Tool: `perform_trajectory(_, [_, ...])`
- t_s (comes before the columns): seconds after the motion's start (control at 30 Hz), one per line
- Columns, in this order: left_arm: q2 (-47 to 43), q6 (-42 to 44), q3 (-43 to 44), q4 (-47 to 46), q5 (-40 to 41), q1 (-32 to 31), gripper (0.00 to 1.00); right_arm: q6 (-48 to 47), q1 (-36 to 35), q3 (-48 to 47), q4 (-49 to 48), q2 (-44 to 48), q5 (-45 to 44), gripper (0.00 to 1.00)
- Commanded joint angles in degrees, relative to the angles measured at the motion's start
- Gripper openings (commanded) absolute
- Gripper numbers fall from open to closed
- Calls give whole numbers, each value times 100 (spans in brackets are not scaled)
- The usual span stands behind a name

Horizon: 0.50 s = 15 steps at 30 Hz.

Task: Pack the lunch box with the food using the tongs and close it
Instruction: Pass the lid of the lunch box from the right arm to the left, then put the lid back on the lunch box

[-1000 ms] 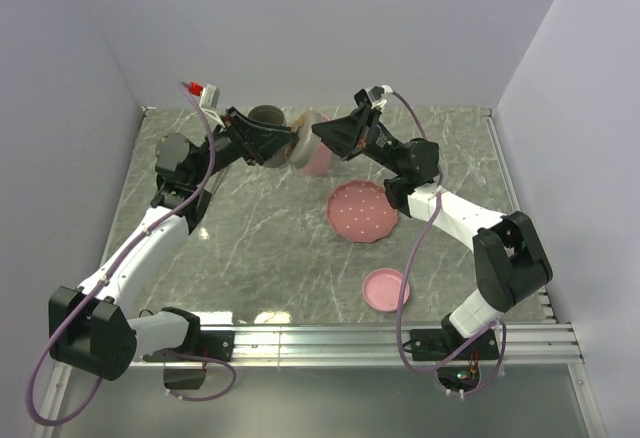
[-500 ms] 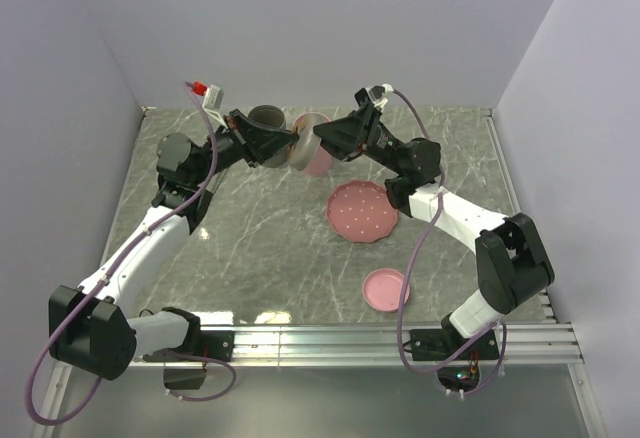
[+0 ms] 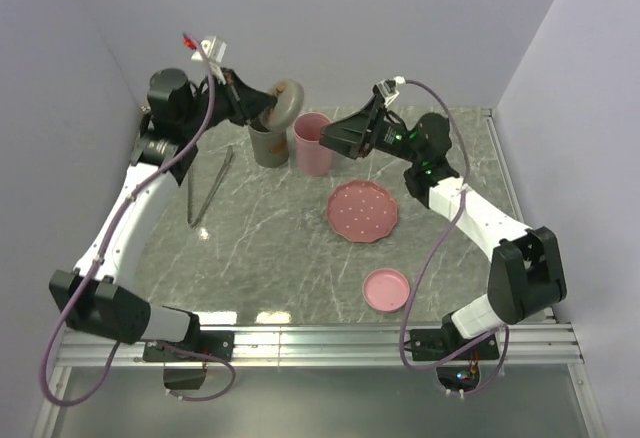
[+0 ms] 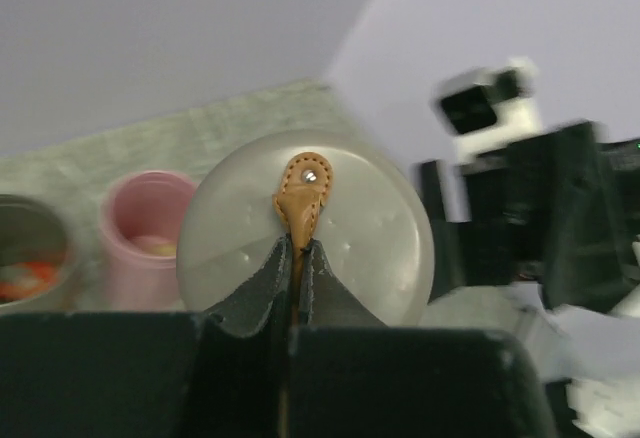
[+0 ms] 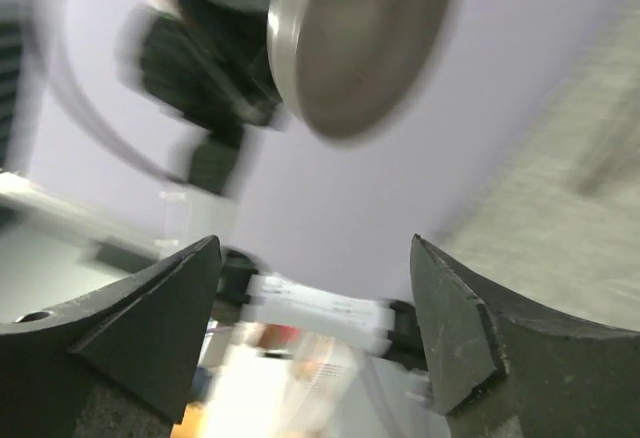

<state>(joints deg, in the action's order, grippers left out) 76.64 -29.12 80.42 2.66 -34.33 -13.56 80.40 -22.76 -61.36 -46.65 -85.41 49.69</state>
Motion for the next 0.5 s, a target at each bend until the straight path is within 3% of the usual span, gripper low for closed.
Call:
perform_trajectory(0.0, [535, 1503, 974, 2088, 1223, 11, 0, -2489, 219, -691, 2805, 463, 278, 84])
perform_trajectory(0.03, [762, 1680, 1132, 2255, 1348, 11, 0, -3303, 246, -919, 3246, 498, 226, 85])
perform_trajectory(0.1, [1001, 2058, 1580, 2615, 1926, 11, 0, -3985, 360, -1235, 4319, 568, 147, 85])
perform_trajectory(0.13, [1272, 2138, 1721, 2730, 2104, 11, 0, -4597, 395, -1351, 4618, 578, 16, 91])
perform_trajectory(0.27, [2090, 2691, 2949, 3425, 2694, 38, 0, -5876, 650, -1966, 6436, 525, -266, 99])
perform_trajectory(0.47, [3110, 3140, 4031, 3777, 3115, 47, 0, -6844, 975, -2222, 7345, 613, -504, 100])
